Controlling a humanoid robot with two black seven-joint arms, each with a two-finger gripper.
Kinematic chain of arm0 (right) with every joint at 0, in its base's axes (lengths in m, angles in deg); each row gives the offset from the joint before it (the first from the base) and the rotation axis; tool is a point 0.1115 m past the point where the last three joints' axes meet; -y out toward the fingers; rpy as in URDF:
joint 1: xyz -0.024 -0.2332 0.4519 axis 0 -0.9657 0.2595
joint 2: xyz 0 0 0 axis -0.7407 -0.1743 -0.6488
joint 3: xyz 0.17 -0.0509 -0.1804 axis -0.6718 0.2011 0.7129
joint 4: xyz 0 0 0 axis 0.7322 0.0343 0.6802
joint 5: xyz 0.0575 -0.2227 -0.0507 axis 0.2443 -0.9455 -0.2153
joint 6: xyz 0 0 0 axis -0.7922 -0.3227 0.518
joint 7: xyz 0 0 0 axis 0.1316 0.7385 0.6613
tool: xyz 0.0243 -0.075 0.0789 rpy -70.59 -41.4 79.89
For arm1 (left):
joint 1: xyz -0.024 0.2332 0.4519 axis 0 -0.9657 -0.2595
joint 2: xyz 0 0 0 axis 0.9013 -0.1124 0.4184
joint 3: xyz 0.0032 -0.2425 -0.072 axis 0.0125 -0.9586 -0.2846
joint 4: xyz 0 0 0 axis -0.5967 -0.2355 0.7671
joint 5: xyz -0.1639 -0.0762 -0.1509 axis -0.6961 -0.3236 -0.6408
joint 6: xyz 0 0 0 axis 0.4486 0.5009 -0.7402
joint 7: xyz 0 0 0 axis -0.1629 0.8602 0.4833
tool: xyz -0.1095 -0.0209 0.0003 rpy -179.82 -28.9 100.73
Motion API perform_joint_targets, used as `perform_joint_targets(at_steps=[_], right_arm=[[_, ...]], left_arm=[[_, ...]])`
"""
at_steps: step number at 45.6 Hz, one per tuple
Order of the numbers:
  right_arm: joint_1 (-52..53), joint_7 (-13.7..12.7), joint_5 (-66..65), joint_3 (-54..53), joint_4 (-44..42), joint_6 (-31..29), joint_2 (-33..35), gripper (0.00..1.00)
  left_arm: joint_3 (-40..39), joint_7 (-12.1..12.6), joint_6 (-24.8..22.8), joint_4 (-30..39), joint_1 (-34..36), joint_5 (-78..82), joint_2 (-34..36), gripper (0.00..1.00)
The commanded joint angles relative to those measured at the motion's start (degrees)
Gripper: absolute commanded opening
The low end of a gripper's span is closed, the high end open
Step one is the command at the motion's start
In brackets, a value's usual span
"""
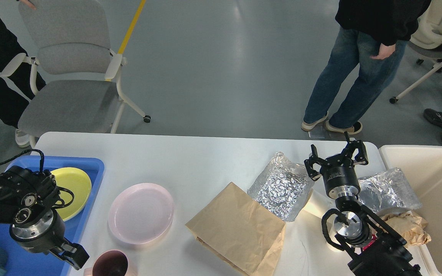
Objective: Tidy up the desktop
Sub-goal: 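Lower the left gripper onto the dark pink mug and grasp it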
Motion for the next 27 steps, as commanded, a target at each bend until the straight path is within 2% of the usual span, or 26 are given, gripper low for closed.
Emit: perform_joint_targets(at_steps=[1,6,20,27], right_arm=[[0.02,0.00,0.01,0.06,0.01,0.00,0.00,1.00],[0.02,0.00,0.01,-0.03,0.01,0.00,0.00,1.00],[0.02,0.00,0.01,-0.03,0.01,0.00,0.00,1.00],[0.02,0.00,0.01,-0.03,0.01,0.00,0.00,1.00]], left_arm=[[-0.52,1.48,6.87,-0.89,-2.59,1.77,0.79,0.89],[-0.70,1.49,8.46,-0.98,-2.67,1.68,0.70,0.89],[-2.81,0.52,8.46,-0.89,-3.02,-0.51,1.14,0.89],[-6.14,0.43,8.72,-1.15,-7.24,-0.69,0.35,0.89]])
